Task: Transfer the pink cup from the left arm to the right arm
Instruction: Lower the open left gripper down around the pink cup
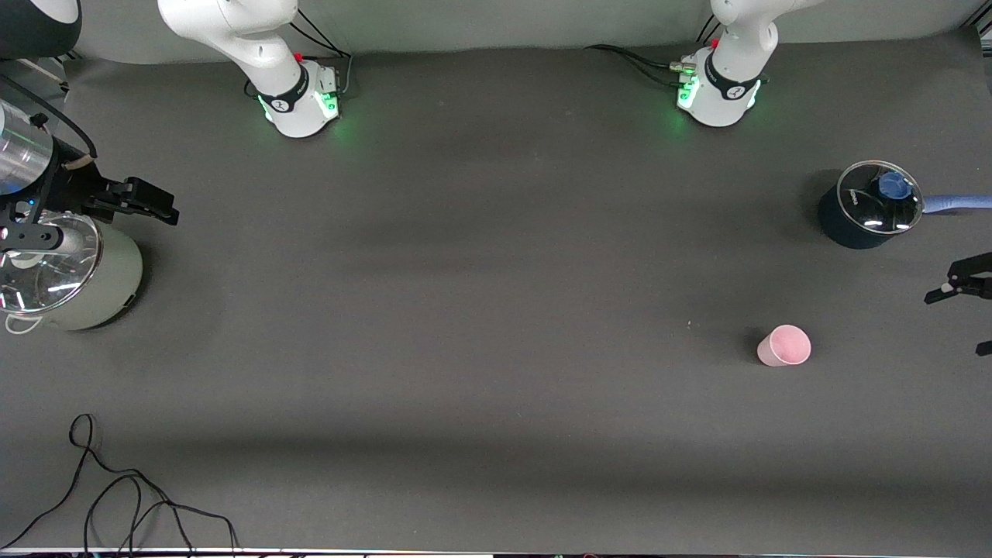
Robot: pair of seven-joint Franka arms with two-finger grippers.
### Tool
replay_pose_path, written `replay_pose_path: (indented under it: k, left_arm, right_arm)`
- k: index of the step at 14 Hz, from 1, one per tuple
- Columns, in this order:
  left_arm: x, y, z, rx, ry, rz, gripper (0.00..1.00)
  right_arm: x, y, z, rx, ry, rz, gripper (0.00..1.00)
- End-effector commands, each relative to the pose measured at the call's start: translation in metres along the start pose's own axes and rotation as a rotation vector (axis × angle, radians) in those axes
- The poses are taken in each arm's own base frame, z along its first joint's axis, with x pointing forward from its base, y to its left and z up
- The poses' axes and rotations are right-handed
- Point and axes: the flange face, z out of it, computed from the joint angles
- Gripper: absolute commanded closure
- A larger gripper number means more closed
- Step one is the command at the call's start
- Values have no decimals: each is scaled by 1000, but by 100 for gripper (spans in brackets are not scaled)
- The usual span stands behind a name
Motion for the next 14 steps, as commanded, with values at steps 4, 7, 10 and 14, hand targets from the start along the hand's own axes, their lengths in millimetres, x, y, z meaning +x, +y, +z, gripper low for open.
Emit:
replay_pose_path:
  k: [4,7,10,14]
  left_arm:
    - [-59,-52,44,-90,140,166,0]
    - [-87,-67,76,-136,203,242,0]
    - [-129,-77,108,-165,314,326,0]
    - [-178,-81,157,-185,453,404,0]
  right_arm:
    - [-2,0,-1,14,-9,-21,0]
    - [-2,0,-1,14,-9,-21,0]
    - [-2,0,-1,14,-9,-21,0]
    - [-2,0,-1,14,-9,-20,0]
